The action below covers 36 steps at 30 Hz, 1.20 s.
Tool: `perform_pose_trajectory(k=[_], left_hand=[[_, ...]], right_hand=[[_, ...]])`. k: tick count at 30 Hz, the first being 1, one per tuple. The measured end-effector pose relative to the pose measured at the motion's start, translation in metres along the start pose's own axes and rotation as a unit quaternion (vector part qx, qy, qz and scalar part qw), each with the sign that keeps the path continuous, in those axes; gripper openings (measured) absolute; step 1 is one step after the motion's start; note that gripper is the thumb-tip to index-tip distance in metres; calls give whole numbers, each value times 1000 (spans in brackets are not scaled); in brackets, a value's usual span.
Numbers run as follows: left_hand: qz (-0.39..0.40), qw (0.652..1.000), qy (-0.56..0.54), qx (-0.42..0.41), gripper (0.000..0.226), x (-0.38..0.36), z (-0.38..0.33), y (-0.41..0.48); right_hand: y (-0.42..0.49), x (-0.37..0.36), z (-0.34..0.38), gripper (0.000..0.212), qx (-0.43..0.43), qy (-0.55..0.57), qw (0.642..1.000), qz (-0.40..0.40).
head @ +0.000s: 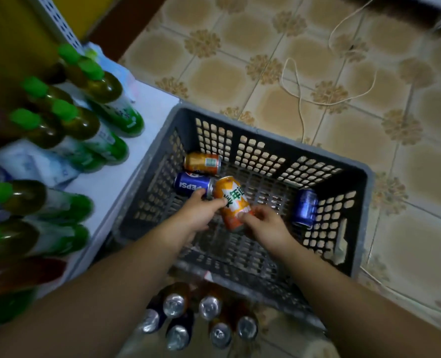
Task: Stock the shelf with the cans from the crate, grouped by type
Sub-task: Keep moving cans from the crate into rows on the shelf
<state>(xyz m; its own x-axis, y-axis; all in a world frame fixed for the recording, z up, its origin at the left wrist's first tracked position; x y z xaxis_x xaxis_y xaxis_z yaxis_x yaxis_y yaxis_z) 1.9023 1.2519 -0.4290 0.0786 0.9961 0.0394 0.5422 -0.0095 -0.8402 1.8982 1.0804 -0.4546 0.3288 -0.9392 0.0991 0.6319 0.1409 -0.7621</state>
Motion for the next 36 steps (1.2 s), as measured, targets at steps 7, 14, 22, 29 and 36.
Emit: perform_pose_trajectory(k=[7, 14, 22, 29, 36], left_hand=[[-24, 972, -111, -205, 75, 46, -58, -177], [-140, 908, -20, -394, 78, 126, -97, -379], [-316, 828, 9, -463, 73, 223, -54, -565], [-465, 763, 1, -448, 77, 306, 29, -667], [-518, 757, 17, -398, 73, 362, 73, -693]], right_hand=[[-166, -54, 116, 37, 200, 25, 977, 71], [-298, -137, 205, 55, 362, -61, 921, 126], [-429, -272, 268, 68, 499, -174, 821, 216], [-499, -402, 278, 70, 544, -324, 722, 279], [-492, -475, 292, 62, 559, -569, 592, 121]])
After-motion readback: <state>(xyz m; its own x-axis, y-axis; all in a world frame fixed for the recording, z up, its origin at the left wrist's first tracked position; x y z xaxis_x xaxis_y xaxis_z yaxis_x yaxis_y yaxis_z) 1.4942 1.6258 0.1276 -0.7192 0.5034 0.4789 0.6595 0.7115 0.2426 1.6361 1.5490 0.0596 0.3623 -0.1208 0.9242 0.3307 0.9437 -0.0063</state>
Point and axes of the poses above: each hand's wrist, its own y-axis towards the middle knuckle, its own x-axis out of the back of the hand, z = x × y, the point moved 7 cm from there along y, towards the middle knuckle, and after that the axes turned 7 degrees about z, right-handed, at the moved point
